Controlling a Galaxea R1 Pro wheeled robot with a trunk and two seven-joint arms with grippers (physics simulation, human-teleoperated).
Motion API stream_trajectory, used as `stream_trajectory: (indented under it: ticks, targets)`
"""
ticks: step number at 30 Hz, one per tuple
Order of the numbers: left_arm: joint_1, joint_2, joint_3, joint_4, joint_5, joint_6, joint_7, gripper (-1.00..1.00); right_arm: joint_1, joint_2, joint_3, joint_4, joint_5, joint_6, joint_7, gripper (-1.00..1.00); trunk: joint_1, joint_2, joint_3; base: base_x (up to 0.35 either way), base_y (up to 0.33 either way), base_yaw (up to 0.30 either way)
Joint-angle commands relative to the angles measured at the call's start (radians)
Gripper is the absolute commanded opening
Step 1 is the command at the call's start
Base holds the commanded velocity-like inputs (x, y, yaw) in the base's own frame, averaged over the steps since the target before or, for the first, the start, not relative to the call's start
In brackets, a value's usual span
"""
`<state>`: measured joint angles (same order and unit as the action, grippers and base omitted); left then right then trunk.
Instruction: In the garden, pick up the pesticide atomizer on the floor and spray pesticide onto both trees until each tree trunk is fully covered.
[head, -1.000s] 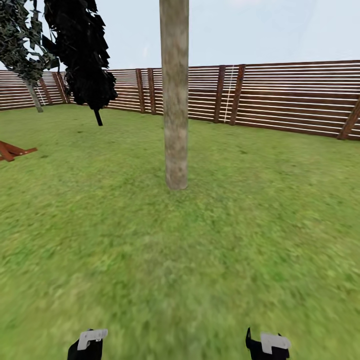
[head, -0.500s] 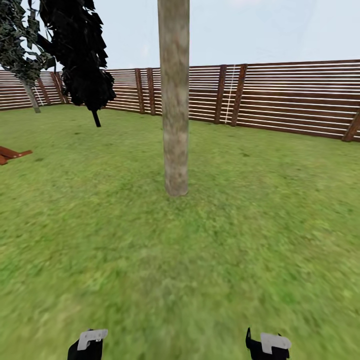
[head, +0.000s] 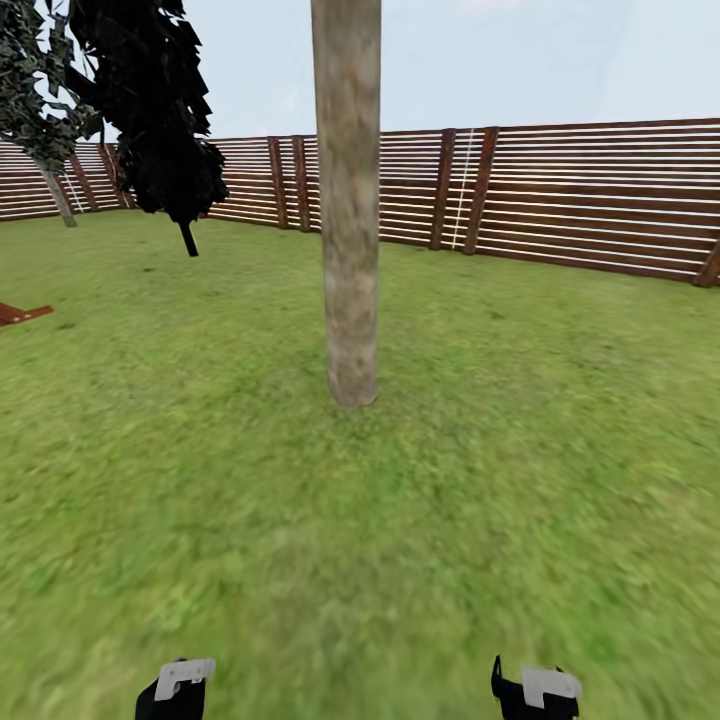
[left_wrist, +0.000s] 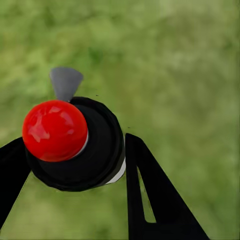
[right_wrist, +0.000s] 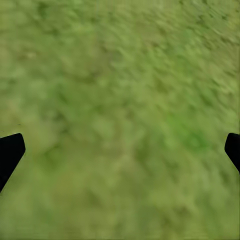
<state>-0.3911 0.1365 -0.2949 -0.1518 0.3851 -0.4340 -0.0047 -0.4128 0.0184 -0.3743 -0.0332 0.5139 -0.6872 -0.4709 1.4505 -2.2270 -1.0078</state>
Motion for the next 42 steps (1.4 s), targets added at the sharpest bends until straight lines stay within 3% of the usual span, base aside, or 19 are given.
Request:
stream_trajectory:
  ticks: [1,17,19,24,25,27,29,31,35,38,40,42]
  targets:
    - [0.0,0.0,0.0,0.0,0.0,0.0,0.0,-1.0,0.0,0.0,0.0,0.0,0.0,0.0,0.0,1.0,0.0,0.0,0.0,0.34,0.0,0.0]
    - [0.0,0.0,-0.001,0.0,-0.001,0.0,0.0,-1.0,0.0,-0.001,0.0,0.0,0.001,0.0,0.0,1.0,0.0,0.0,0.0,0.276,0.013,0.0]
    - [-0.001,-0.001,-0.001,0.0,-0.002,0.0,0.0,-1.0,-0.001,-0.022,-0.001,-0.002,-0.002,0.0,-0.001,1.0,0.0,0.0,0.0,0.004,0.001,0.0]
    - [-0.009,0.002,-0.017,-0.016,-0.022,0.002,-0.009,-1.0,-0.002,-0.027,0.0,-0.018,0.001,-0.001,0.001,1.0,0.0,0.0,0.0,0.0,0.0,0.0]
    - [-0.016,0.011,-0.016,-0.019,-0.128,0.001,-0.015,-1.0,-0.003,-0.028,0.011,-0.143,0.026,0.005,0.066,1.0,0.0,0.0,0.0,0.0,0.0,0.0]
    - [-0.021,0.013,-0.015,-0.028,-0.237,0.001,-0.018,-1.0,-0.003,-0.03,0.024,-0.245,0.08,0.033,0.237,1.0,0.0,0.0,0.0,0.0,0.0,0.0]
    - [-0.022,0.014,-0.015,-0.054,-0.322,0.007,-0.039,-1.0,-0.003,-0.031,0.028,-0.329,0.098,0.086,0.371,1.0,0.0,0.0,0.0,0.0,0.0,0.0]
    - [-0.053,0.022,-0.015,-0.082,-0.444,0.015,-0.117,-1.0,-0.003,-0.031,0.029,-0.428,0.106,0.163,0.515,1.0,0.0,0.0,0.0,0.0,0.0,0.0]
    - [-0.107,0.031,-0.015,-0.084,-0.522,0.039,-0.237,-1.0,-0.005,-0.04,0.029,-0.458,0.108,0.181,0.597,1.0,0.0,0.0,0.0,0.0,0.0,0.0]
    - [-0.153,0.036,-0.015,-0.09,-0.592,0.131,-0.344,-1.0,-0.008,-0.051,0.03,-0.465,0.118,0.184,0.662,1.0,0.0,0.0,0.0,0.0,0.0,0.0]
    - [-0.167,0.035,-0.014,-0.092,-0.645,0.15,-0.378,-1.0,-0.009,-0.052,0.04,-0.466,0.166,0.184,0.68,1.0,0.0,0.0,0.0,0.0,0.0,0.0]
    - [-0.175,0.034,-0.014,-0.092,-0.699,0.157,-0.442,-1.0,-0.011,-0.049,0.072,-0.468,0.283,0.185,0.769,1.0,0.0,0.0,0.0,0.0,0.0,0.0]
